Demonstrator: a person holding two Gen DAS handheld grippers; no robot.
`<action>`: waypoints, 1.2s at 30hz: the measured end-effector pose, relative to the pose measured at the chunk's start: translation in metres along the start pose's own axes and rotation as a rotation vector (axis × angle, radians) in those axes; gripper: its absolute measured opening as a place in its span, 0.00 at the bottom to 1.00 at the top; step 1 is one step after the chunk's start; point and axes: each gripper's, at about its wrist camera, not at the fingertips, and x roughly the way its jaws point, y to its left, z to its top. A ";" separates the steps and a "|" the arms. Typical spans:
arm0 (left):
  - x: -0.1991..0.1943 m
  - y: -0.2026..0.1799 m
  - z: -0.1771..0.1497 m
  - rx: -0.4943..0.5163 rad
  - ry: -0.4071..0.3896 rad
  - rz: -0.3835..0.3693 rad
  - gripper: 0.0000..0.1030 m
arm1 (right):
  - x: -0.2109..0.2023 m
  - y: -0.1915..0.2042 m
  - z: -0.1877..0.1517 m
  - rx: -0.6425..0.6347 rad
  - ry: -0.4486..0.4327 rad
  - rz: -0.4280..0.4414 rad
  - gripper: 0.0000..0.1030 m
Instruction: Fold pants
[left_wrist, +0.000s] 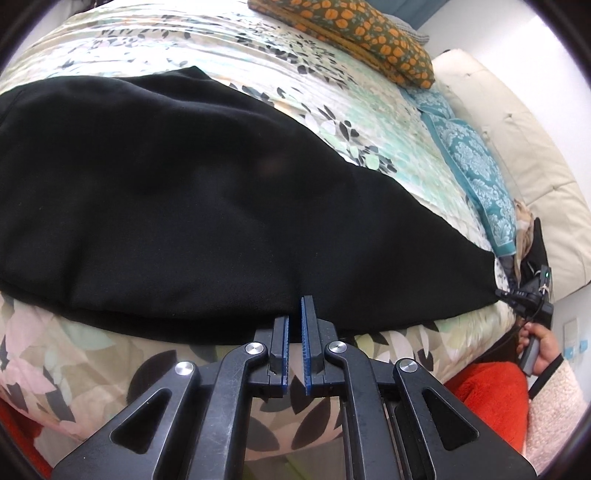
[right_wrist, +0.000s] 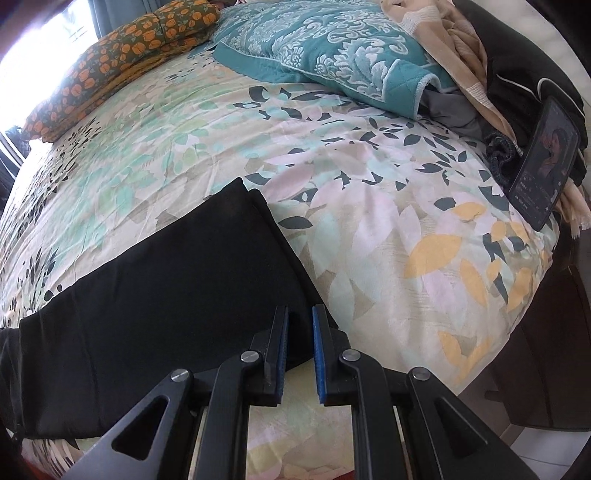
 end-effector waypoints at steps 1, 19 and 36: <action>0.002 0.000 -0.001 0.001 0.010 0.004 0.04 | 0.001 -0.003 0.000 0.013 0.006 -0.003 0.12; -0.094 0.071 -0.007 -0.138 -0.081 0.076 0.51 | -0.088 0.052 -0.023 -0.079 -0.246 -0.039 0.76; -0.125 0.256 0.047 -0.352 -0.198 0.451 0.03 | -0.046 0.410 -0.249 -0.909 -0.114 0.396 0.79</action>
